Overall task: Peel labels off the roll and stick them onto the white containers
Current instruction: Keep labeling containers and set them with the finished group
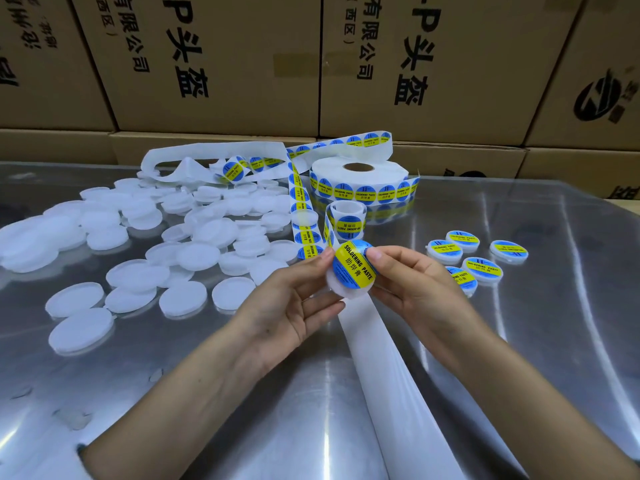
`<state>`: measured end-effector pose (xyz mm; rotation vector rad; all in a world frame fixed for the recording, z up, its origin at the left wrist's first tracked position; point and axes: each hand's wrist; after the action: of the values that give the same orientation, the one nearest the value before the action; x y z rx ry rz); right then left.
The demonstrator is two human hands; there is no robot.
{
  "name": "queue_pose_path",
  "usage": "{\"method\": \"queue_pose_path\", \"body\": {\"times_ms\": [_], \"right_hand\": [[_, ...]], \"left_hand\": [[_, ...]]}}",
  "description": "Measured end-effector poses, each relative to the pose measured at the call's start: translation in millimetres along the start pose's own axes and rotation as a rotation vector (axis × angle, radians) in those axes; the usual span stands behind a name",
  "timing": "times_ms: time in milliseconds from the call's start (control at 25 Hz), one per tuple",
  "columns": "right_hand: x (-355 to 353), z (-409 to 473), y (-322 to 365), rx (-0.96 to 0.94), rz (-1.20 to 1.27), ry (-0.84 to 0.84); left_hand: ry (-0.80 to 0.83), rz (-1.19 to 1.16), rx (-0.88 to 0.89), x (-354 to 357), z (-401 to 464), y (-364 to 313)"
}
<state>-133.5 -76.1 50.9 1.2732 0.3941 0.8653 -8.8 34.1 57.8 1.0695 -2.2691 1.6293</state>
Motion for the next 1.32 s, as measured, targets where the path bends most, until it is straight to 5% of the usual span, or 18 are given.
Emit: {"method": "queue_pose_path", "body": {"times_ms": [720, 1000, 1320], "right_hand": [[1.5, 1.0, 2.4, -0.031, -0.02, -0.058], [9.9, -0.3, -1.2, -0.409, -0.402, -0.098], [11.9, -3.3, 5.2, -0.351, -0.386, -0.035]], "left_hand": [[0.005, -0.031, 0.001, 8.5, -5.5, 4.0], [0.02, -0.098, 0.011, 11.9, -9.3, 3.7], [0.033, -0.032, 0.047, 14.5, -13.0, 3.9]]}}
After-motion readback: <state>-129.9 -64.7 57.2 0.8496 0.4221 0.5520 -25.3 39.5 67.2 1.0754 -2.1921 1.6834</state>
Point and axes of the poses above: each hand's wrist, its own z-axis towards the middle knuckle, its own x-axis out of the palm, y = z × x, and after that the axes turned 12 degrees about -x, right-handed
